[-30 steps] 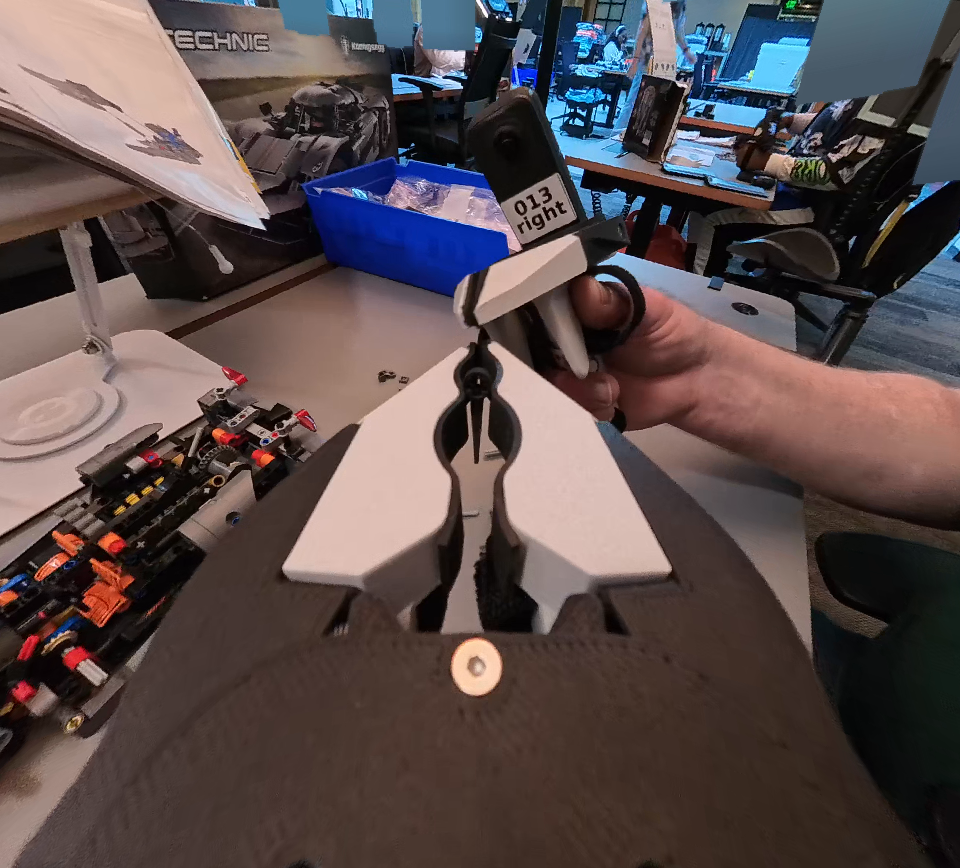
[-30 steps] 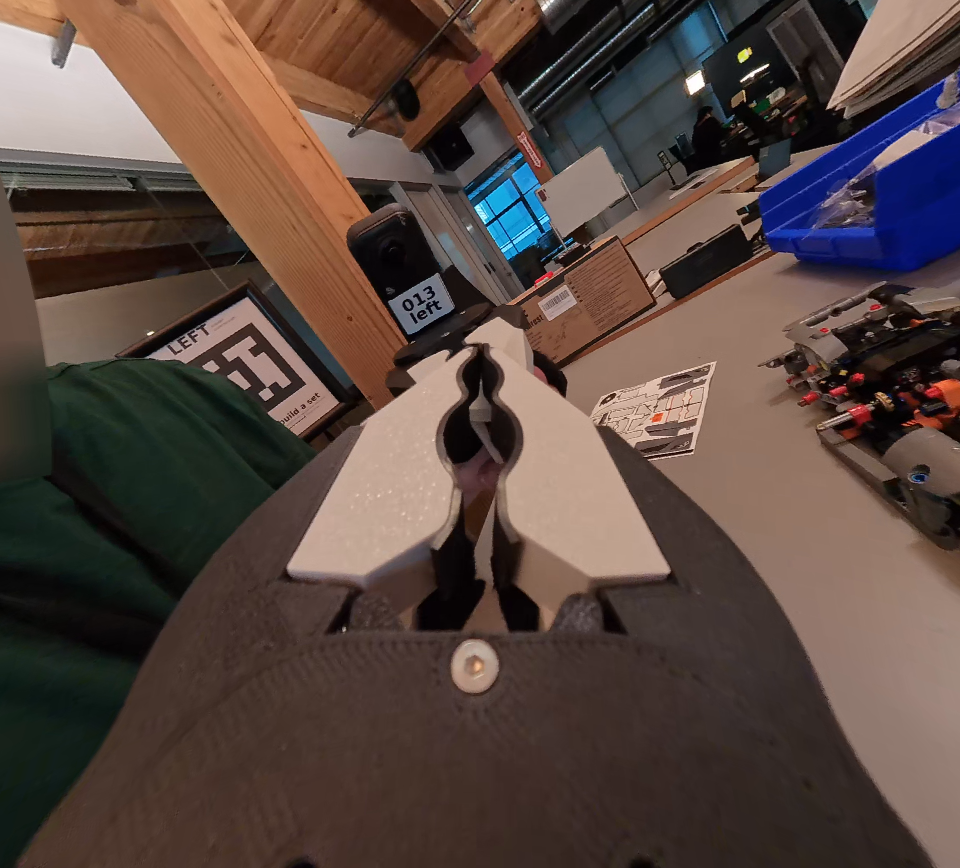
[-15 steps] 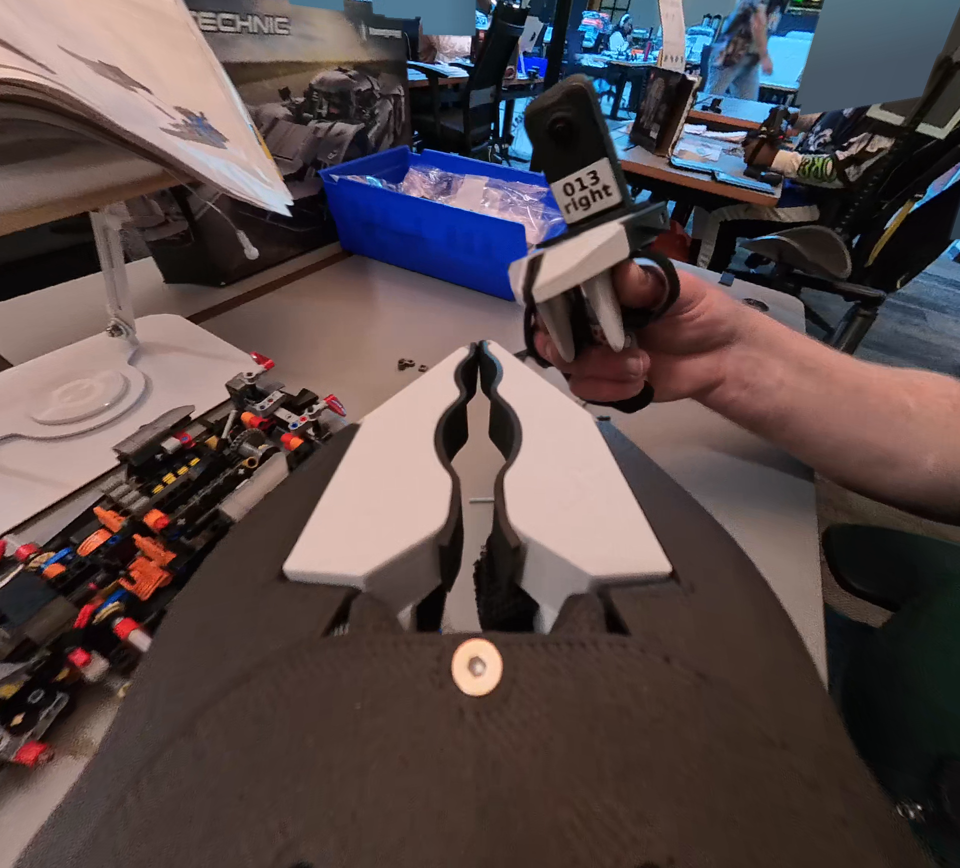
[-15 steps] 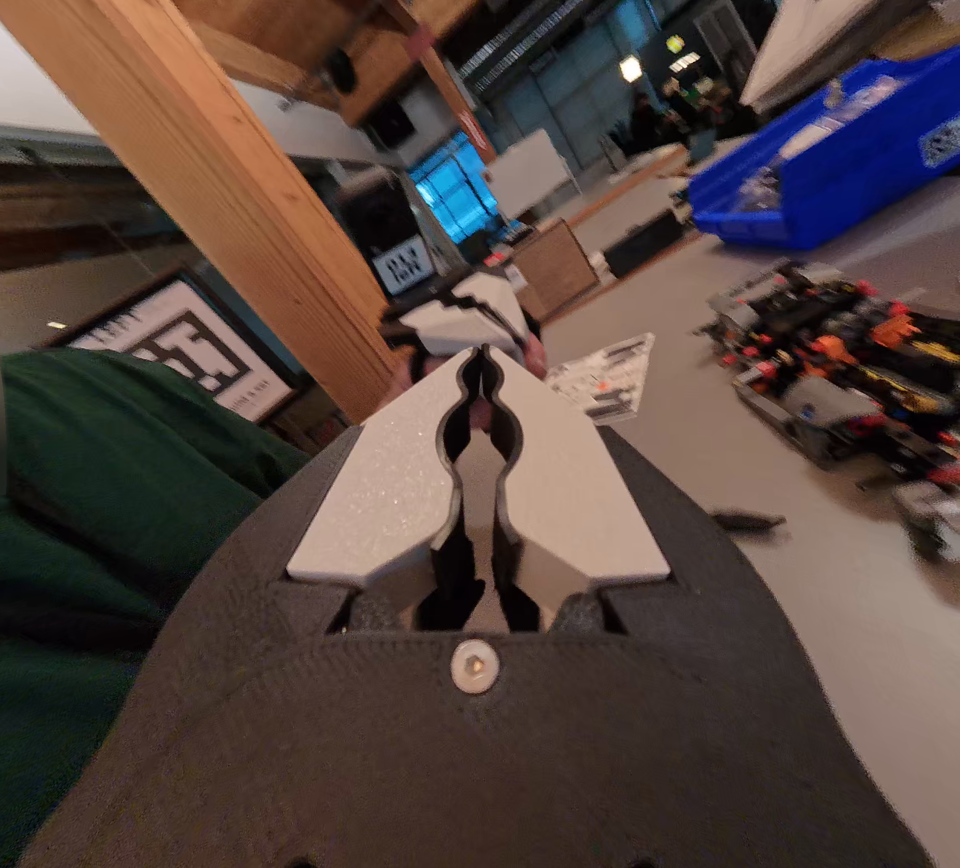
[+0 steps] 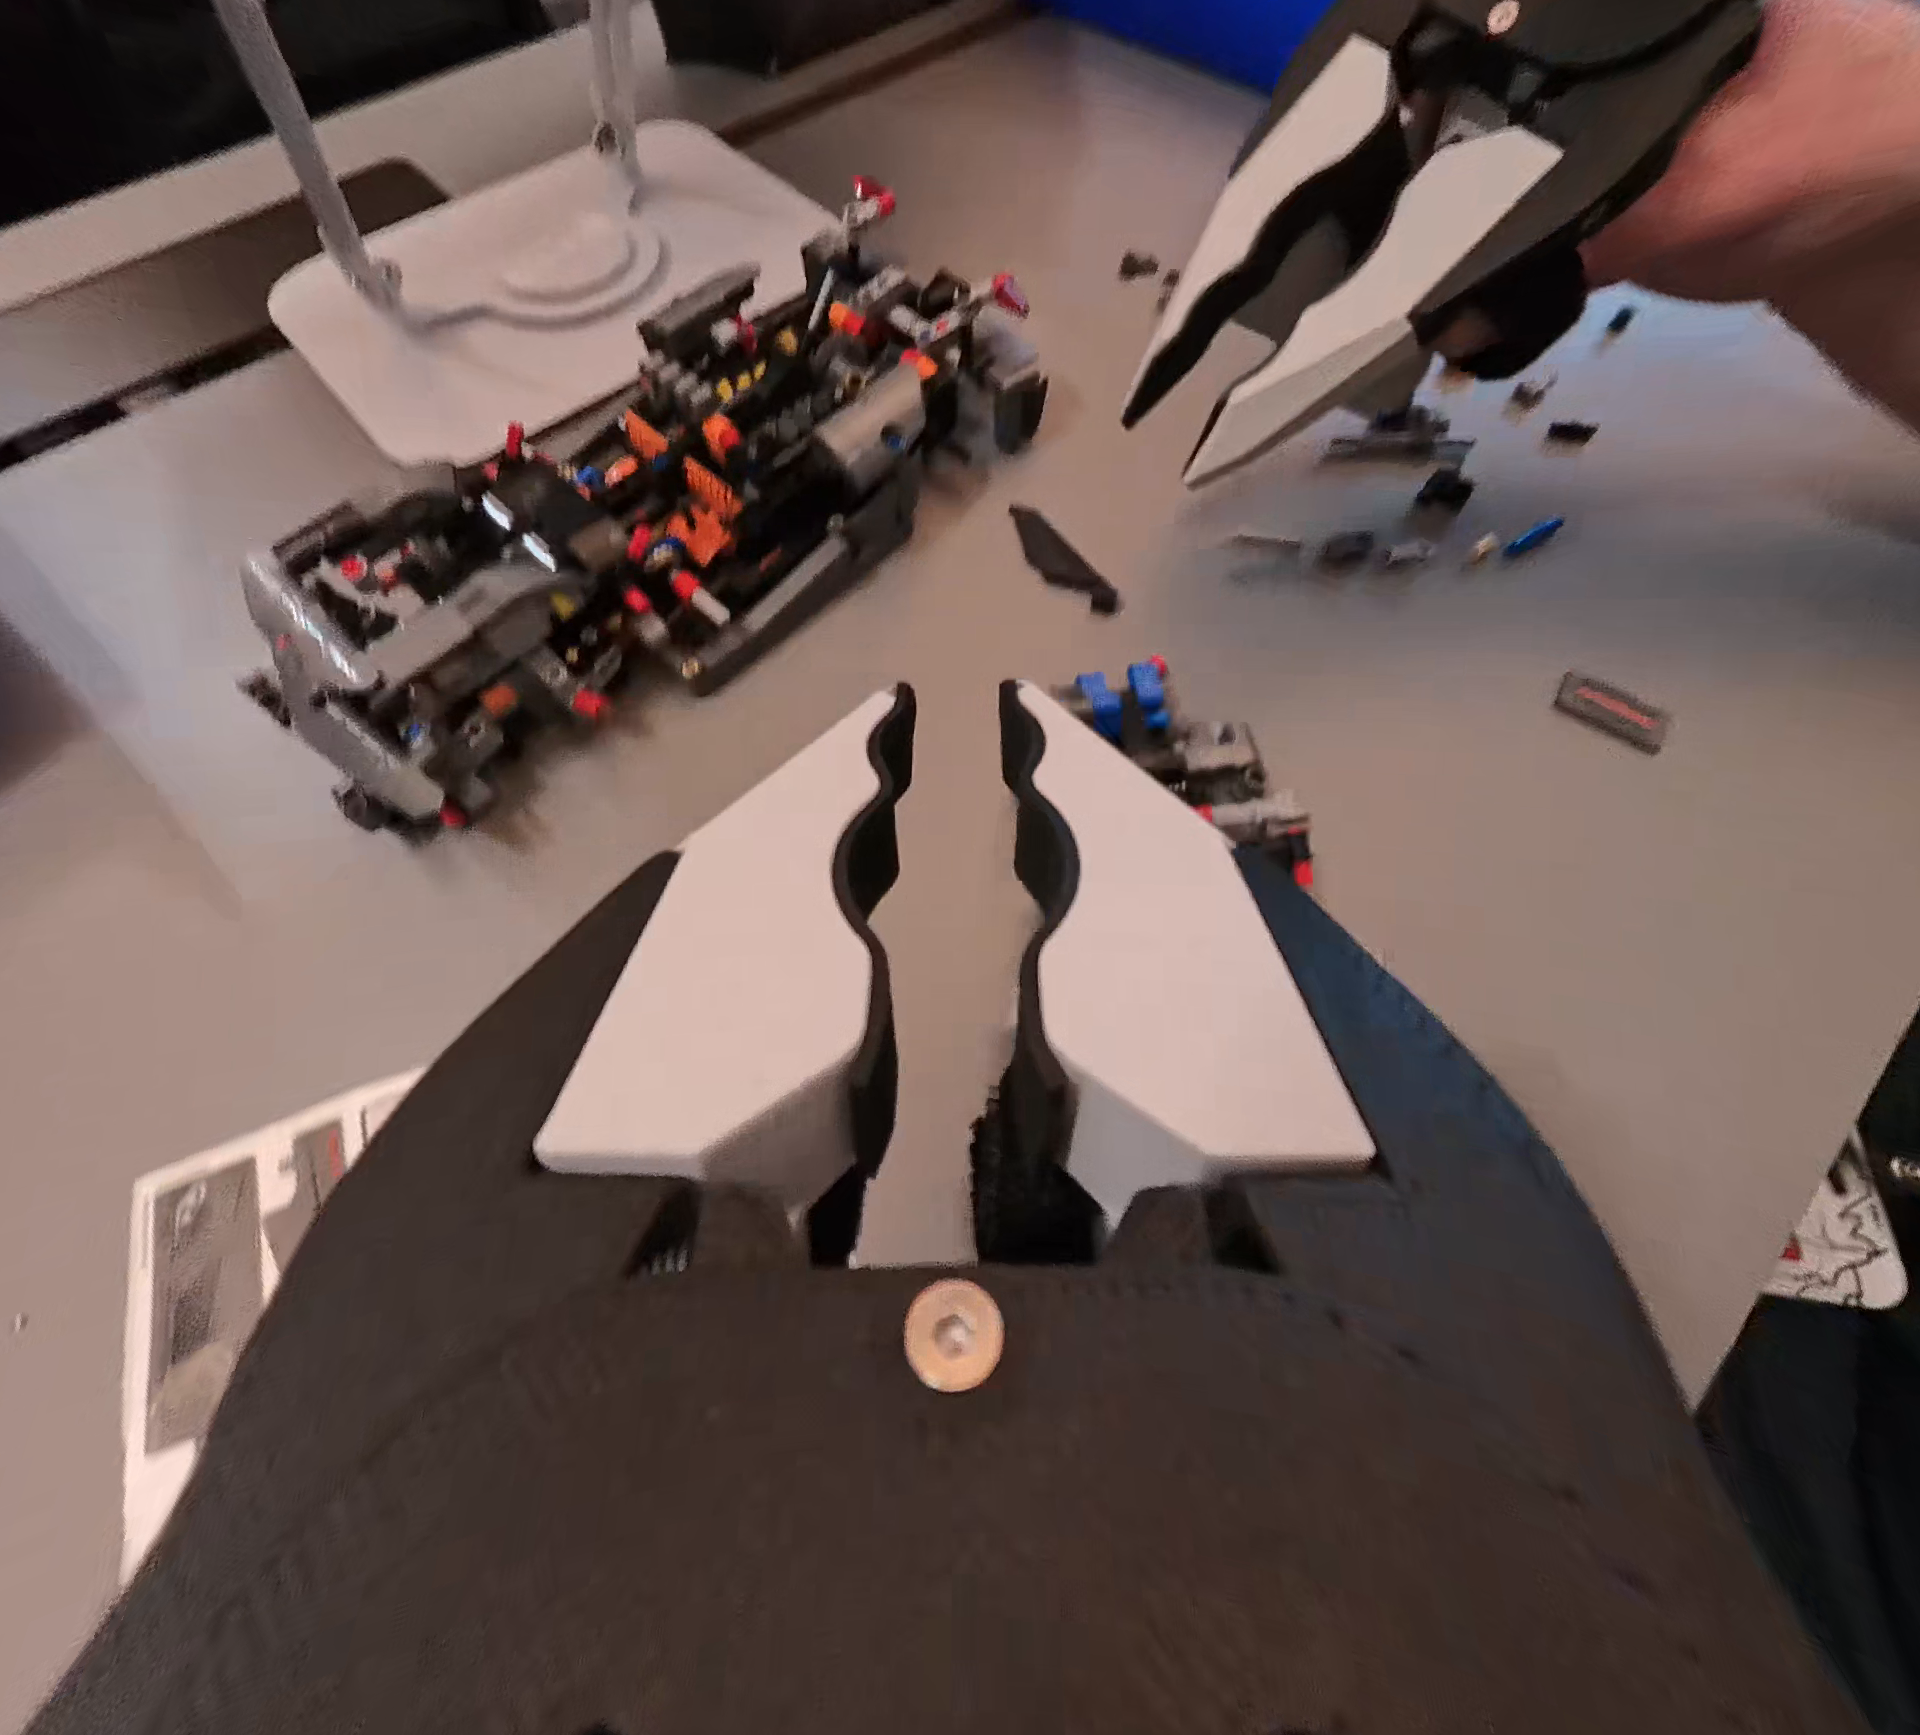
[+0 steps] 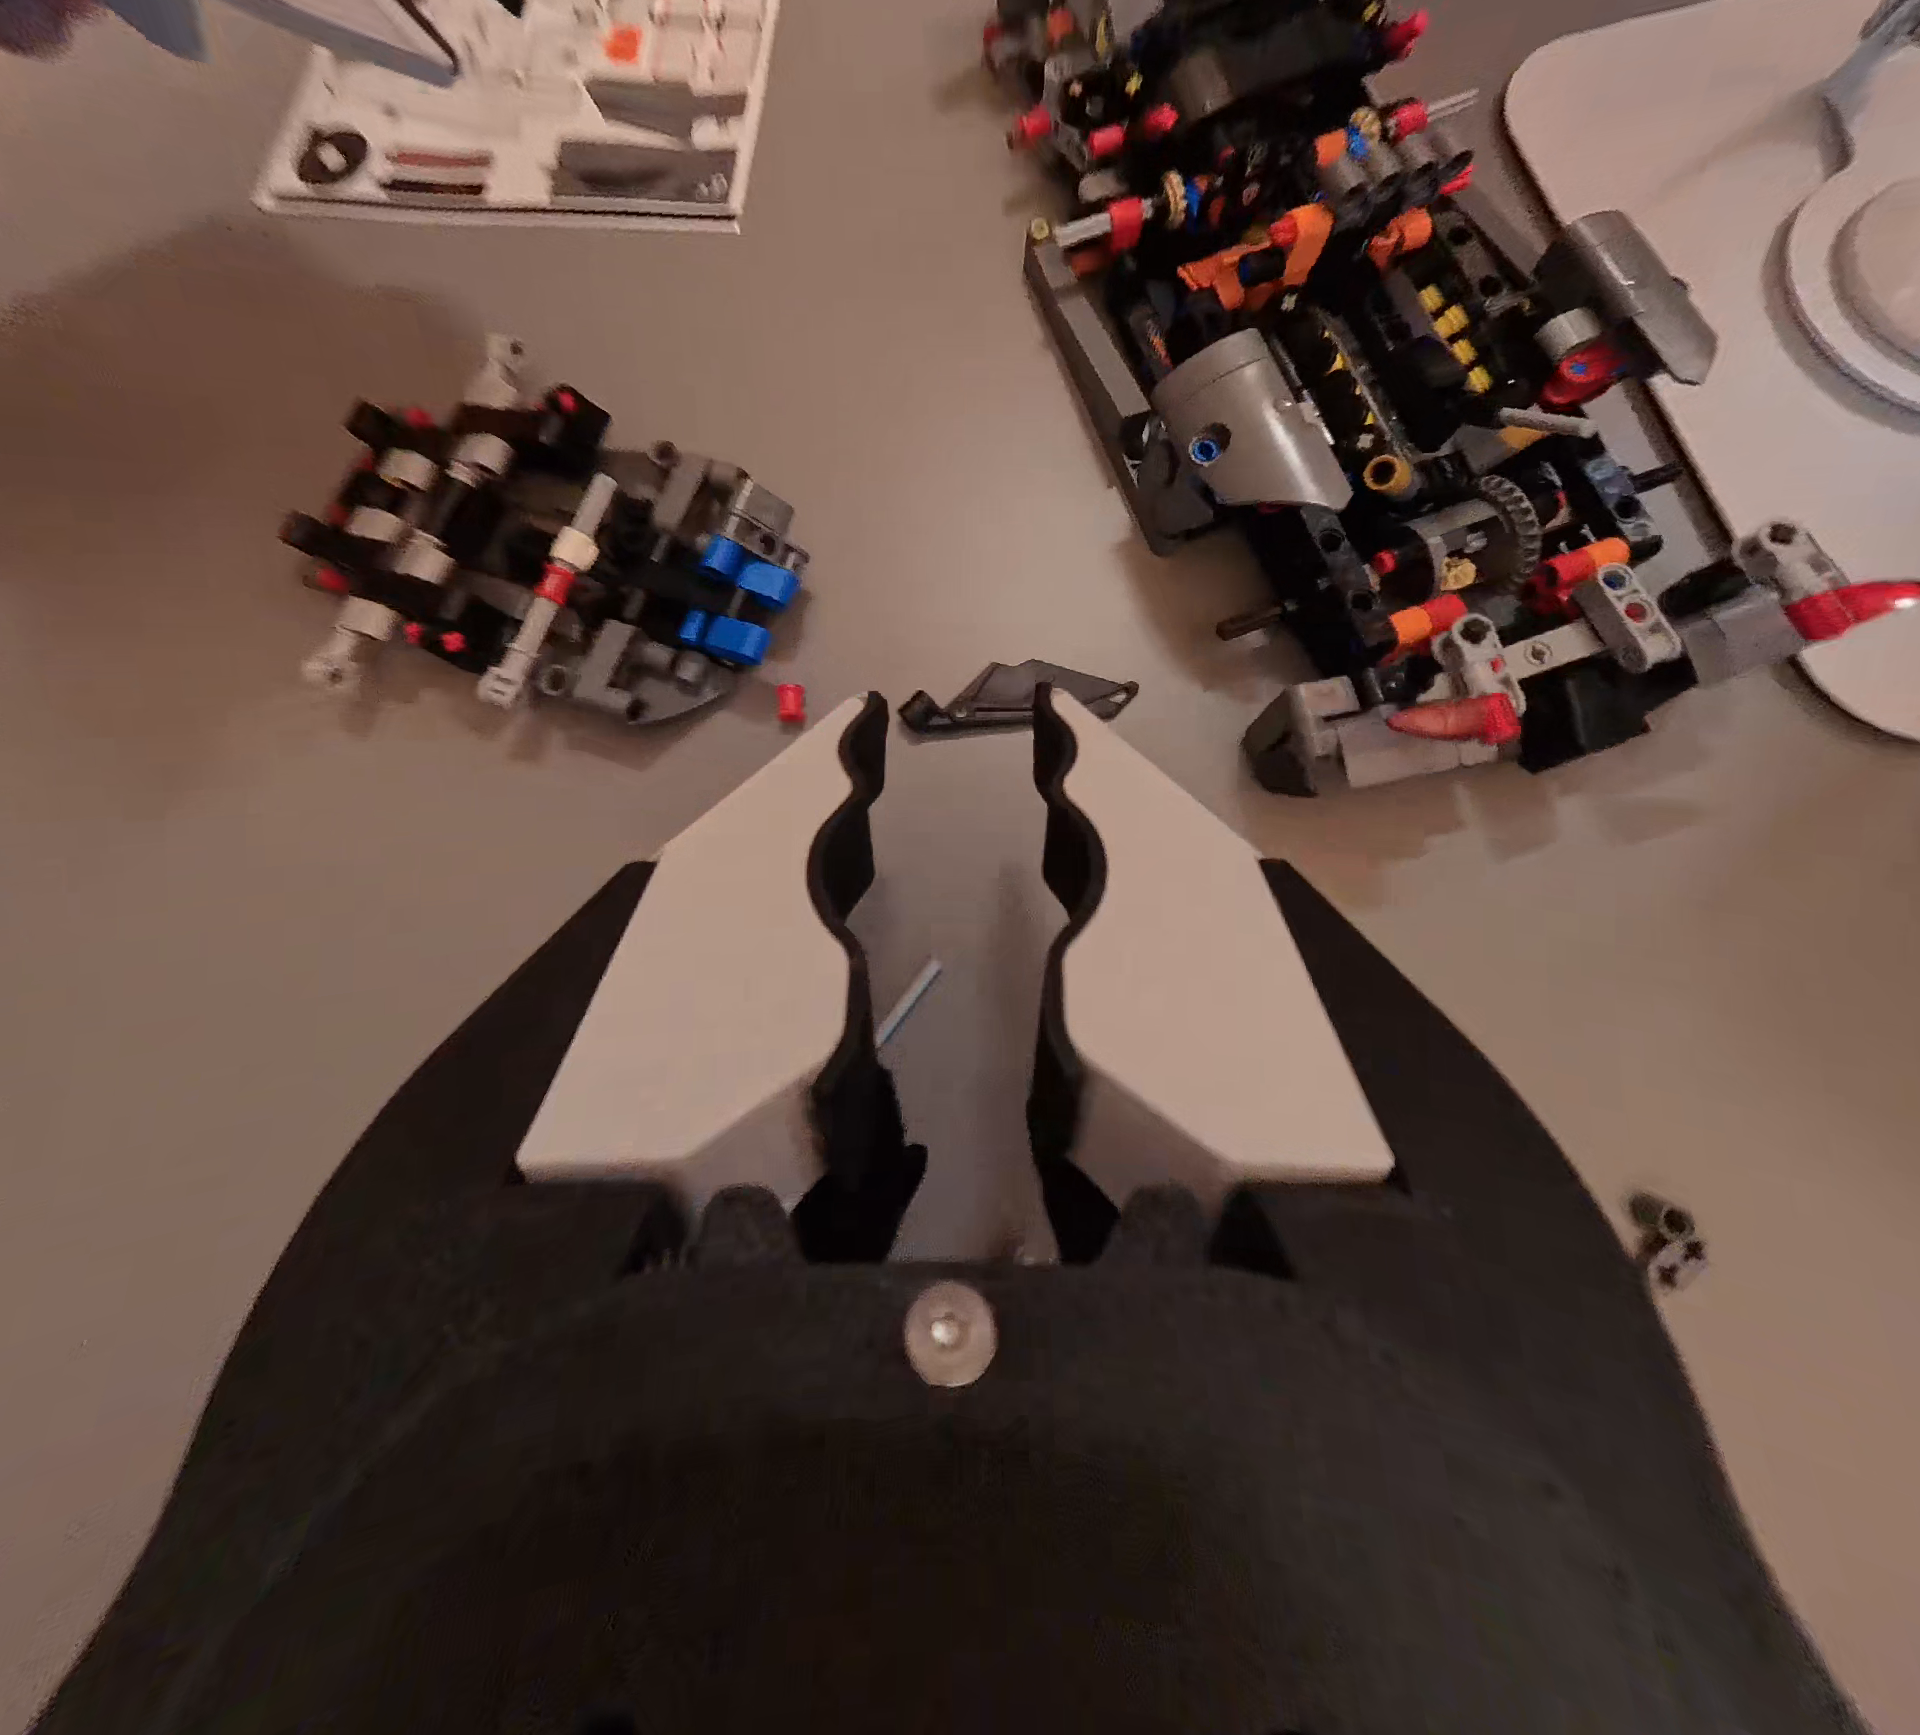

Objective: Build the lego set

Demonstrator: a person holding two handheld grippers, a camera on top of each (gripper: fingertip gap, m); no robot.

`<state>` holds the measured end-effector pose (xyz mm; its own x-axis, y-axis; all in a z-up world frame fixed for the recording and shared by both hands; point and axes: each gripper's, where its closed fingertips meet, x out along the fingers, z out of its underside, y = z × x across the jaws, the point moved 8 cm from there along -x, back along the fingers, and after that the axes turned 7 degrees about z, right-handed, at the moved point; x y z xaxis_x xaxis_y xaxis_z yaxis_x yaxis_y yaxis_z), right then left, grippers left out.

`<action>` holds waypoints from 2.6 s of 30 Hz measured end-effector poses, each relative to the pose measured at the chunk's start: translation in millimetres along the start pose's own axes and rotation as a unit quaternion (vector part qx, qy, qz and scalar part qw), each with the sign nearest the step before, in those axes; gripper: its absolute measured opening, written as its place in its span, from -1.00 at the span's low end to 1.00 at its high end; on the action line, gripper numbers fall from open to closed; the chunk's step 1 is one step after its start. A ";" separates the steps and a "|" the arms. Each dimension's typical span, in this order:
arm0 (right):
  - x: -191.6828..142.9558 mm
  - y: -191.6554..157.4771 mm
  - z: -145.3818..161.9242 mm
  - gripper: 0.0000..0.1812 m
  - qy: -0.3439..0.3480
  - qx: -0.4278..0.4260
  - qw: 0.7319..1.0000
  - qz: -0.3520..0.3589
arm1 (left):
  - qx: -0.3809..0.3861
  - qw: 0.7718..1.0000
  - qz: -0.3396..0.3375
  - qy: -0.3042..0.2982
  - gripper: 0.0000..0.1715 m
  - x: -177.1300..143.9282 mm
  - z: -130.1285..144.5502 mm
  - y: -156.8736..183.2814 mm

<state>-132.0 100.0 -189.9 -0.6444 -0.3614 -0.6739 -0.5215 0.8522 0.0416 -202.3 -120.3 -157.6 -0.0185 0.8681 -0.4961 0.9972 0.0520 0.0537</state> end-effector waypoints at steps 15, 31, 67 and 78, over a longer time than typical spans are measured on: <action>45.6 6.5 2.0 -0.58 -0.094 -0.072 0.993 -0.017 | -0.020 0.994 0.045 -0.102 -0.81 13.6 59.7 9.7; 42.4 10.0 9.3 -0.49 -0.129 -0.143 0.977 -0.087 | -0.036 0.990 0.084 -0.104 -0.86 14.1 66.7 26.8; 29.0 -8.2 22.0 -1.00 -0.114 -0.179 0.967 -0.140 | -0.039 0.990 0.080 -0.113 -0.82 13.3 69.8 32.1; 24.0 -10.0 26.0 -0.74 -0.114 -0.175 0.970 -0.125 | -0.037 0.989 0.076 -0.121 -0.82 13.3 69.1 33.3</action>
<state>-127.7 92.6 -225.6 -0.3546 -0.4133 -0.8387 -0.8287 0.5543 0.0772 -164.3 -141.1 -222.3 0.1575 0.7249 -0.6706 0.9790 -0.0255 0.2024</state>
